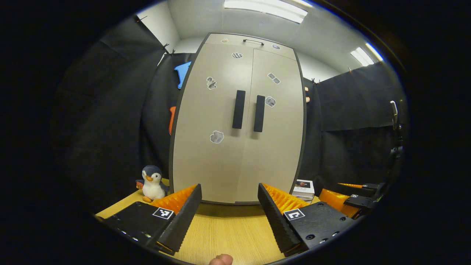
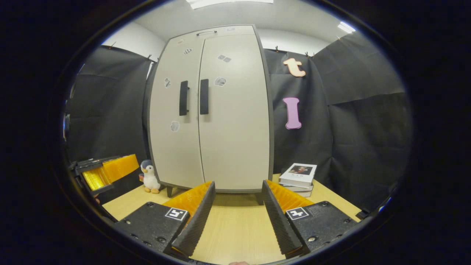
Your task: Grab one shoe with the right hand and put it into the shoe cabinet, grab the other shoe with the left hand and put it into the shoe cabinet; then close the right door with the right hand and the left door with the left hand.
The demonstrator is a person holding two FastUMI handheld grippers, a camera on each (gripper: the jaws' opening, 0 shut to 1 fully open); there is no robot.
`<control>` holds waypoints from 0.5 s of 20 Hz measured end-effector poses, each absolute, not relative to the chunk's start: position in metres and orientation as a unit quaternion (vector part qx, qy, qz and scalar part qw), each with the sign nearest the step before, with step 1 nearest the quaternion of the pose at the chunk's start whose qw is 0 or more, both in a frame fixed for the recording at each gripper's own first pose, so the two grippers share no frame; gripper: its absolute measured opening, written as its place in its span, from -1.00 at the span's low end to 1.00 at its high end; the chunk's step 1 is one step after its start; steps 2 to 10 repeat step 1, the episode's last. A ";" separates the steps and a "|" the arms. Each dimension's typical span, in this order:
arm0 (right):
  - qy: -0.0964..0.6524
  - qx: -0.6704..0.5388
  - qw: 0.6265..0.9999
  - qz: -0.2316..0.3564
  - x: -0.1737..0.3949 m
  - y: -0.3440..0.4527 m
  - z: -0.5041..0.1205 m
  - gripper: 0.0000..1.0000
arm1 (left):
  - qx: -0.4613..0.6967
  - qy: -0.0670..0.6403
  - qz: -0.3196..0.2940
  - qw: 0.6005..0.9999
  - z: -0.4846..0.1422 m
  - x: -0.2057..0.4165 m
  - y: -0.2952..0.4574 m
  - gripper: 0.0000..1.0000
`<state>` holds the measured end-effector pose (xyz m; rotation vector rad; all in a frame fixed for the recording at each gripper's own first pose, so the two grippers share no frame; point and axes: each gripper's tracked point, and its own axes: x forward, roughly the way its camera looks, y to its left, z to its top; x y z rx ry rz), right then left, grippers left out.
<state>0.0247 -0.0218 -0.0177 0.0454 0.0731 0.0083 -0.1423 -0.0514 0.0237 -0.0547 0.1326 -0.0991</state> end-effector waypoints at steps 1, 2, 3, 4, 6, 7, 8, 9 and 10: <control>0.036 0.023 0.999 0.004 0.024 -0.021 -0.017 0.65 | -0.028 0.066 -0.049 0.996 0.023 -0.143 -0.051 0.86; 0.036 0.023 0.999 0.004 0.024 -0.021 -0.017 0.65 | -0.028 0.066 -0.049 0.996 0.023 -0.143 -0.051 0.86; 0.036 0.023 0.999 0.004 0.024 -0.021 -0.017 0.65 | -0.028 0.066 -0.049 0.996 0.023 -0.143 -0.051 0.86; 0.036 0.023 0.999 0.004 0.024 -0.021 -0.017 0.65 | -0.028 0.066 -0.049 0.996 0.023 -0.143 -0.051 0.86; 0.036 0.023 0.999 0.004 0.024 -0.021 -0.017 0.65 | -0.028 0.066 -0.049 0.996 0.023 -0.143 -0.051 0.86; 0.036 0.023 0.999 0.004 0.024 -0.021 -0.017 0.65 | -0.028 0.066 -0.049 0.996 0.023 -0.143 -0.051 0.86; 0.036 0.023 0.999 0.004 0.024 -0.021 -0.017 0.65 | -0.028 0.066 -0.049 0.996 0.023 -0.143 -0.051 0.86; 0.036 0.023 0.999 0.004 0.024 -0.021 -0.017 0.65 | -0.028 0.066 -0.049 0.996 0.023 -0.143 -0.051 0.86; 0.036 0.023 0.999 0.004 0.024 -0.021 -0.017 0.65 | -0.028 0.066 -0.049 0.996 0.023 -0.143 -0.051 0.86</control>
